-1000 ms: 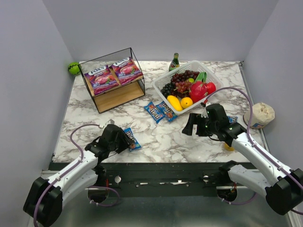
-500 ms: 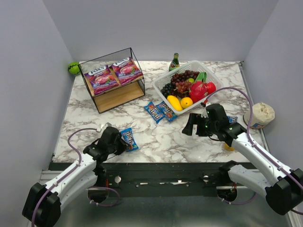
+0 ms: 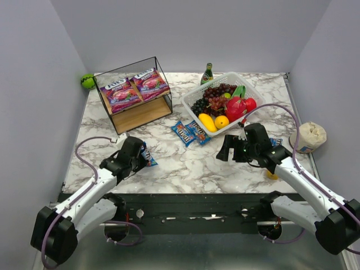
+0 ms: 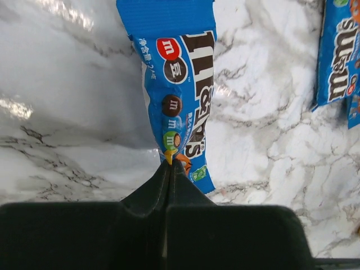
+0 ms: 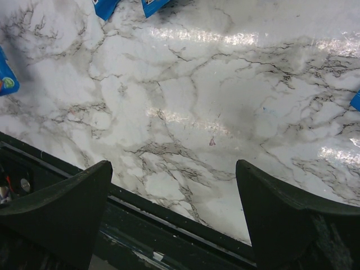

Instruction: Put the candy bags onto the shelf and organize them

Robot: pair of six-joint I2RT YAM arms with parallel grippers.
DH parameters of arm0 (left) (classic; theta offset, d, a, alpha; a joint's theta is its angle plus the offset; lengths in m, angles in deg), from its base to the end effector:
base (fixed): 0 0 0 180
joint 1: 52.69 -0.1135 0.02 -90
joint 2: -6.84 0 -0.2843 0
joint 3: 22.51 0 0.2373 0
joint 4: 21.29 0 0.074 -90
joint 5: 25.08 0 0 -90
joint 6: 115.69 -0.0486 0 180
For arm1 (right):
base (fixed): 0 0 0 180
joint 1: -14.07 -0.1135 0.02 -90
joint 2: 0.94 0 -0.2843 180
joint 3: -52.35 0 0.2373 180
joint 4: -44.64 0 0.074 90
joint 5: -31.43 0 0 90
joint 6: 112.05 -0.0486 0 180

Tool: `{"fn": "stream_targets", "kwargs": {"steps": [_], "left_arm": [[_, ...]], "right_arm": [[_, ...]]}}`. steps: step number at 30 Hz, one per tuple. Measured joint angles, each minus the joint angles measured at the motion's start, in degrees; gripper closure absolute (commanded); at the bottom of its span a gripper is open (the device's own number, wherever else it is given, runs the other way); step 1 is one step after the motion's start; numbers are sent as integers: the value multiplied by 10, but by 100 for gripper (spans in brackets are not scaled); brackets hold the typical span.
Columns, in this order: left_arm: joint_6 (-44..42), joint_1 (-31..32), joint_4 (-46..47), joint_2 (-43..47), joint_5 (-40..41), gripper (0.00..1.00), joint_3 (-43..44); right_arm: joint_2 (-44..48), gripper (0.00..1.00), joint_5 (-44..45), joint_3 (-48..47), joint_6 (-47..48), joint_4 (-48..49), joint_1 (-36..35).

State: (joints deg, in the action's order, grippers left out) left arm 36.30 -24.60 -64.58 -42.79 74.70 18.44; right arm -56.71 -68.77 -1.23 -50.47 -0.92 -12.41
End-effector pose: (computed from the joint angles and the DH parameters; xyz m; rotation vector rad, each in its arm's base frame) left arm 0.1323 -0.0612 0.1983 -0.8050 2.3866 -0.4617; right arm 0.1565 0.0876 0.2493 -0.0437 2.4918 0.6409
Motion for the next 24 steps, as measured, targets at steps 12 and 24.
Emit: {"fn": "stream_targets", "kwargs": {"steps": [12, 24], "left_arm": [[-143, -131, 80, -143, 9, 96, 120], [-201, -156, 211, -283, -26, 96, 184]], "right_arm": [[0, 1, 1, 0, 1, 0, 0], [-15, 1, 1, 0, 9, 0, 0]]}}
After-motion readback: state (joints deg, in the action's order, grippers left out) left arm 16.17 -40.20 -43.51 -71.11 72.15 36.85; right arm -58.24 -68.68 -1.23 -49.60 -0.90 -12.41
